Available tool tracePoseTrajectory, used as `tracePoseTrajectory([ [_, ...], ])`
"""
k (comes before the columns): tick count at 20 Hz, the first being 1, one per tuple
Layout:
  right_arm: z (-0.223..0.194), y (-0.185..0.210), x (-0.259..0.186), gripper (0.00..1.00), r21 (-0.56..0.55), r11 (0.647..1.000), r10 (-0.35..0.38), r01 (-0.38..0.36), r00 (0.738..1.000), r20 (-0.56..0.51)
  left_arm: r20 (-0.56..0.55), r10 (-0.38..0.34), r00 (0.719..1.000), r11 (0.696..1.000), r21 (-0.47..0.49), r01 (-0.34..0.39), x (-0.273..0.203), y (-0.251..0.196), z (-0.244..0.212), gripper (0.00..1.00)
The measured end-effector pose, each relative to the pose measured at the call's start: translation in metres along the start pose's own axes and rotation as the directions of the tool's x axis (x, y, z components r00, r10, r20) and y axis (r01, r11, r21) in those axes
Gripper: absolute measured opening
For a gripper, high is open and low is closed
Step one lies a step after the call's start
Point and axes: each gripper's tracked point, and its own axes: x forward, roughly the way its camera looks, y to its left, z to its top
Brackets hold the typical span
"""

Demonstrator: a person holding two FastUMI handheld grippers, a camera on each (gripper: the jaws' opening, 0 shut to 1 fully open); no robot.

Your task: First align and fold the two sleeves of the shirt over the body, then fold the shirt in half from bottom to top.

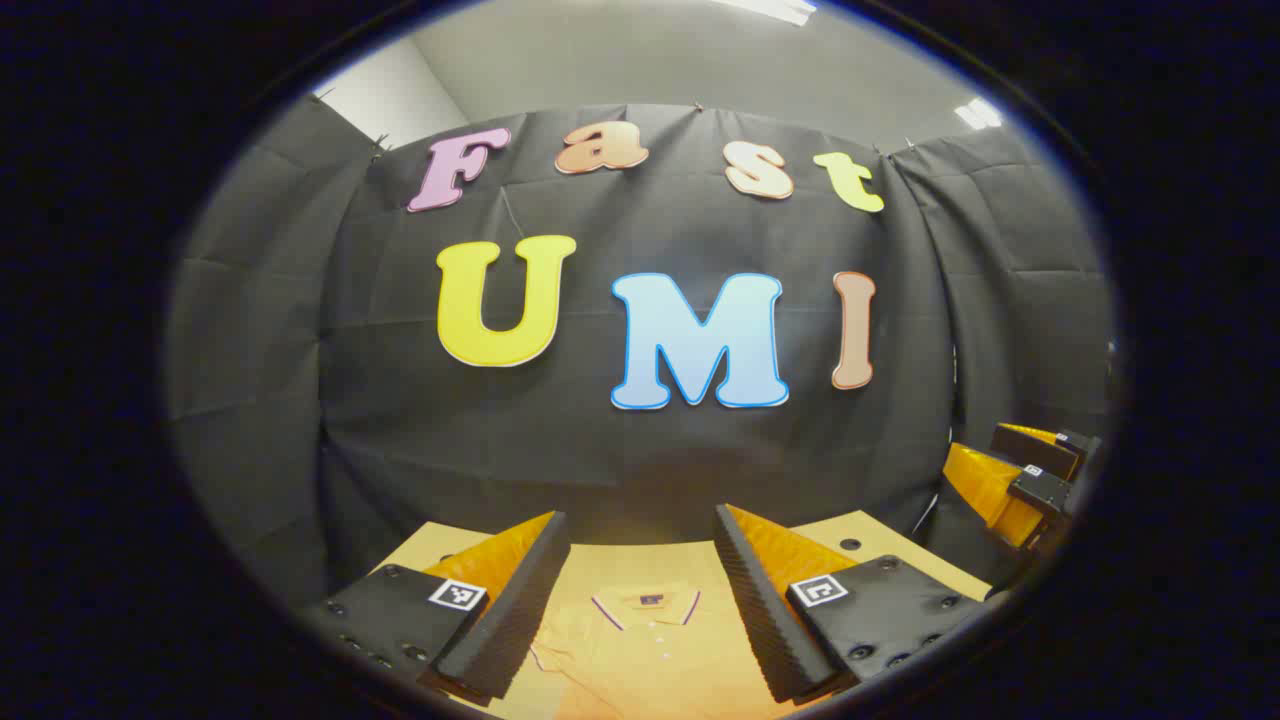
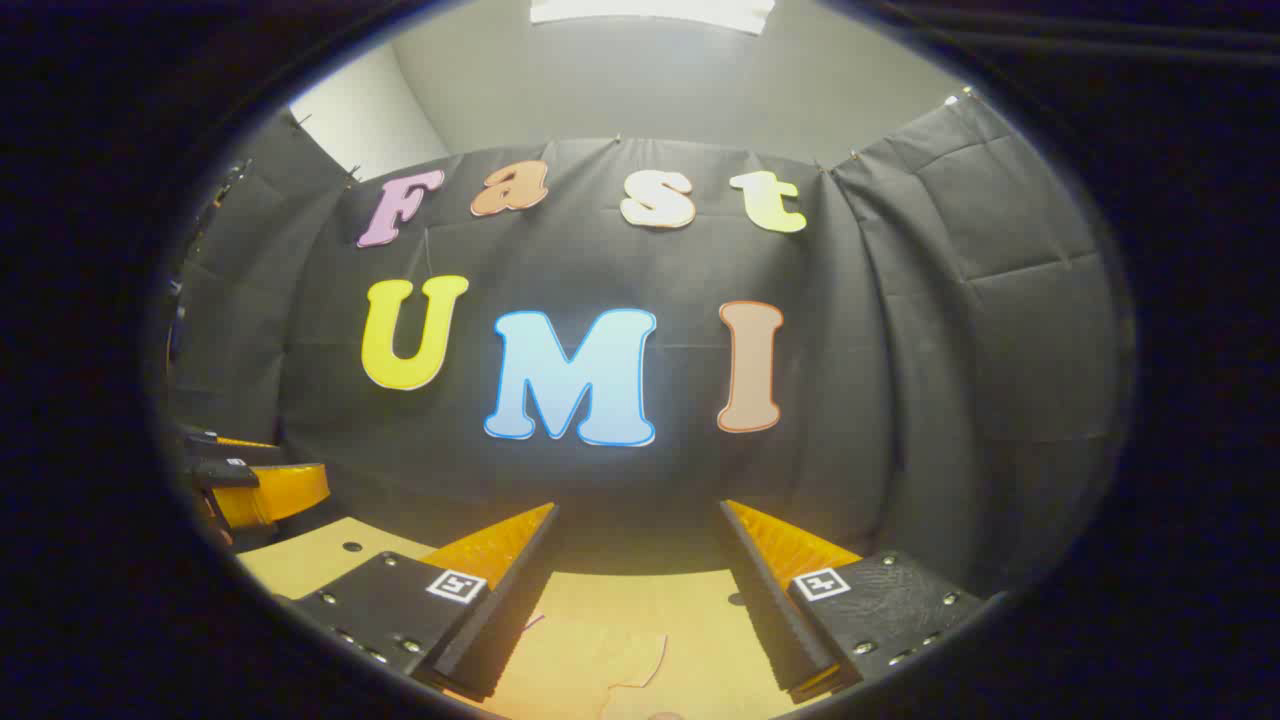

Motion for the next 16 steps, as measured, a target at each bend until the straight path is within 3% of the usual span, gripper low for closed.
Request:
tracePoseTrajectory([
  [16,-0.022,-0.003,0.007,0.96,0.037,0.999,0.035,-0.032,0.995,-0.093,-0.011,0.059,0.998,0.998,0.01,-0.059,0.002,0.029,-0.012,0.94],
])
